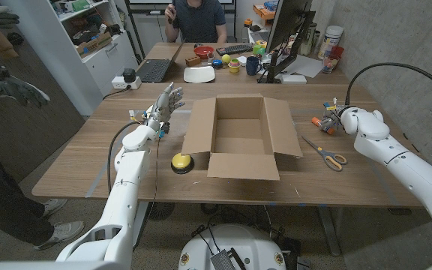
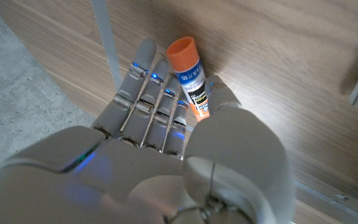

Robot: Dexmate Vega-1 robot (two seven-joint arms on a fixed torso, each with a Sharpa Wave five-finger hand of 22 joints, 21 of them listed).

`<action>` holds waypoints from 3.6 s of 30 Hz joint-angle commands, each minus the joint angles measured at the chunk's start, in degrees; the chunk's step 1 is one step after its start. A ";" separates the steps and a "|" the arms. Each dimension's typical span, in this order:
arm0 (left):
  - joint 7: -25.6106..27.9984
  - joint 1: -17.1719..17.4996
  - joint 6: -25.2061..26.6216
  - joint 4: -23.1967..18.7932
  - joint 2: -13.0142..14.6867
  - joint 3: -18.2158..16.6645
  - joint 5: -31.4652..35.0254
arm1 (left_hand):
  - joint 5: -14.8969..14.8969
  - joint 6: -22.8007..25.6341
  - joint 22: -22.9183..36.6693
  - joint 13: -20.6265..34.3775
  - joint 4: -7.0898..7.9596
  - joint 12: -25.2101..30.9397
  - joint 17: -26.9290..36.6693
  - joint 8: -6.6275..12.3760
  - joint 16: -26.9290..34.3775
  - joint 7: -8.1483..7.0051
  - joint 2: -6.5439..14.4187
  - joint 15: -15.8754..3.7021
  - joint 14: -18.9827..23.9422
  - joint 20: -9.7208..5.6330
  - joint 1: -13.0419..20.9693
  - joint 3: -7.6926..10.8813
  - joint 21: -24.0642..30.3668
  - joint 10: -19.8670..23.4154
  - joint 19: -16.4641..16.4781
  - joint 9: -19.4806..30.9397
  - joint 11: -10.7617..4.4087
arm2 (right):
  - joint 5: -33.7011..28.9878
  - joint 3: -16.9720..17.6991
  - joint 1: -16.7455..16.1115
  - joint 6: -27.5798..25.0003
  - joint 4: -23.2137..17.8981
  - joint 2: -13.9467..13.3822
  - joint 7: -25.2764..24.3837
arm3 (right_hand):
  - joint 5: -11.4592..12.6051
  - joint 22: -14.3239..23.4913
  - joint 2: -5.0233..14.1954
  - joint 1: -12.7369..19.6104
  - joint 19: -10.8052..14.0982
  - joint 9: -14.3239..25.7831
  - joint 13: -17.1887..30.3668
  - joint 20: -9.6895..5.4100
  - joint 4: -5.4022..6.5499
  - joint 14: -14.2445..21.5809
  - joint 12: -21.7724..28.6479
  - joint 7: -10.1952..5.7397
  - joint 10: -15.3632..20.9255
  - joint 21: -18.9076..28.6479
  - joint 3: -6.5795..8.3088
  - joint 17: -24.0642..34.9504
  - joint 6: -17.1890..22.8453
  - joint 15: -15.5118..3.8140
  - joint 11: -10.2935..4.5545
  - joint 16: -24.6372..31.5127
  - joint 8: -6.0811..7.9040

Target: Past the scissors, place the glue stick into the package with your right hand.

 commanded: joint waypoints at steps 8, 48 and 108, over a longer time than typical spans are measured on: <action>0.13 -0.57 -0.35 1.00 0.15 0.11 0.31 | 0.38 -0.59 0.14 0.26 0.12 0.29 0.20 0.14 0.30 0.07 -0.11 0.08 -0.30 0.07 -0.91 -0.36 -0.32 -0.05 -0.04 0.09 -0.04 | 0.21 0.03 -0.10 -1.20 1.67 1.15 -5.35 | -1.48 2.08 2.48 11.29 4.48 2.46 5.41 -8.17 0.86 17.29 6.55 0.26 13.92 9.62 -3.69 8.52 10.09 -7.12 -0.70 10.15 1.30; -0.26 0.06 -0.56 0.39 -0.01 0.02 -0.12 | 0.67 -0.76 0.14 0.25 0.35 0.39 0.20 0.20 0.28 0.02 -0.32 0.18 -0.41 0.14 -1.94 -1.24 -0.70 -0.25 -0.17 0.10 -0.03 | 0.71 7.60 -5.04 -1.46 -7.24 0.57 -14.69 | -2.33 1.88 3.94 14.49 5.01 4.49 10.23 -8.30 1.96 19.09 9.90 0.40 16.44 14.69 -6.45 14.13 12.82 -6.69 -0.99 13.07 0.46; -0.34 3.77 -0.16 -5.25 0.61 0.11 -2.04 | 1.09 -0.85 0.12 0.24 0.22 0.46 0.14 0.26 0.27 0.09 -0.18 0.19 -0.39 0.11 -2.63 -1.98 -1.22 -0.36 -0.01 0.09 -0.05 | -4.09 23.48 -21.45 13.96 -27.51 6.51 -19.05 | -2.43 0.94 4.29 14.34 4.33 5.83 13.10 -8.34 3.16 19.39 10.87 0.68 16.45 17.46 -8.94 16.96 13.92 -6.52 -0.73 13.40 -0.36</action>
